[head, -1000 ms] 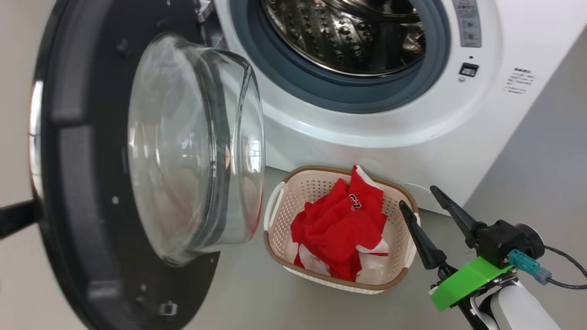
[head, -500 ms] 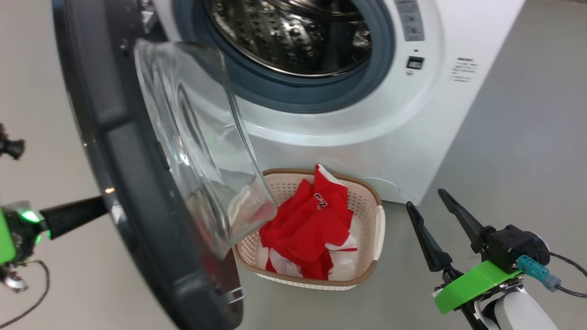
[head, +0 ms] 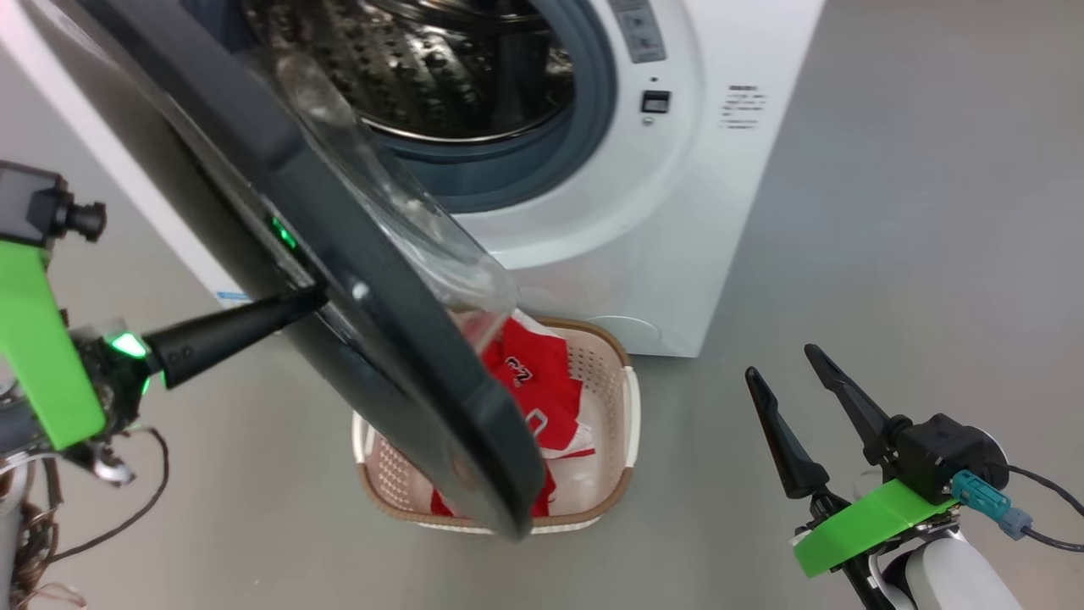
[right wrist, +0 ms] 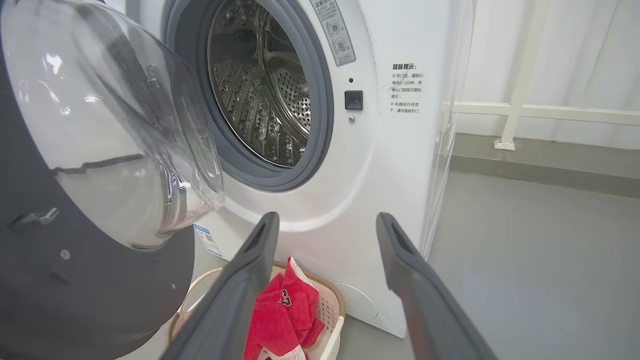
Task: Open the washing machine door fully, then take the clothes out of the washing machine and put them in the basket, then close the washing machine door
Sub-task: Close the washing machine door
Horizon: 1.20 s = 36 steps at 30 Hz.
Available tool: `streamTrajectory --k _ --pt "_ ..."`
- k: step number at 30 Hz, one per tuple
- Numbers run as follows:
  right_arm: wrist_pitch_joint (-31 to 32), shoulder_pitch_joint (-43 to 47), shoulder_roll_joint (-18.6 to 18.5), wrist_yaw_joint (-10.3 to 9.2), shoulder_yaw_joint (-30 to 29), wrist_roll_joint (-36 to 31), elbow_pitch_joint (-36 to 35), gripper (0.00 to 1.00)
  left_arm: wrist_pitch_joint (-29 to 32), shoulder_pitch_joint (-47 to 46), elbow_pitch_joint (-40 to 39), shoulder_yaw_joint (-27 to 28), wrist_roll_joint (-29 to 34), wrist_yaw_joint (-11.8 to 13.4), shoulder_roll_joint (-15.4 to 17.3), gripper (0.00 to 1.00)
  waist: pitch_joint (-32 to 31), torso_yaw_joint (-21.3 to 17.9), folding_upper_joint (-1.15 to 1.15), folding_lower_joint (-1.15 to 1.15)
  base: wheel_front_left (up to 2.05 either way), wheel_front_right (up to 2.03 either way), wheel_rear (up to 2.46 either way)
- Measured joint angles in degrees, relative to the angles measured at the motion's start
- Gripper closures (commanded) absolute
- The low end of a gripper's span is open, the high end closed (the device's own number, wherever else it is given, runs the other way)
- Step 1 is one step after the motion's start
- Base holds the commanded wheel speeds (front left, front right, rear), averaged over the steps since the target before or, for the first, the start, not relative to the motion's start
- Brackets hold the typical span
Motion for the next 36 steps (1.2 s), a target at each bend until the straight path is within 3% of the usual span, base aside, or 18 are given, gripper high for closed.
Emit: streamTrajectory --k 7,16,36 --pt "0.0 0.0 0.6 0.0 -0.3 -0.1 -0.3 0.0 -3.5 -2.7 2.3 -0.3 2.3 0.0 -2.1 1.0 0.8 -3.8 0.0 0.0 0.0 0.0 0.0" --pt "0.0 -0.1 1.7 0.0 -0.5 -0.1 -0.6 0.0 -7.4 -6.8 6.8 0.4 4.3 0.0 -2.6 1.0 2.1 -8.5 0.0 0.0 0.0 0.0 0.0" --pt "0.0 -0.4 3.5 0.0 -1.2 -0.3 -1.3 0.0 -19.4 -15.6 17.3 0.7 8.6 0.0 -0.3 1.0 5.1 -16.8 0.0 0.0 0.0 0.0 0.0"
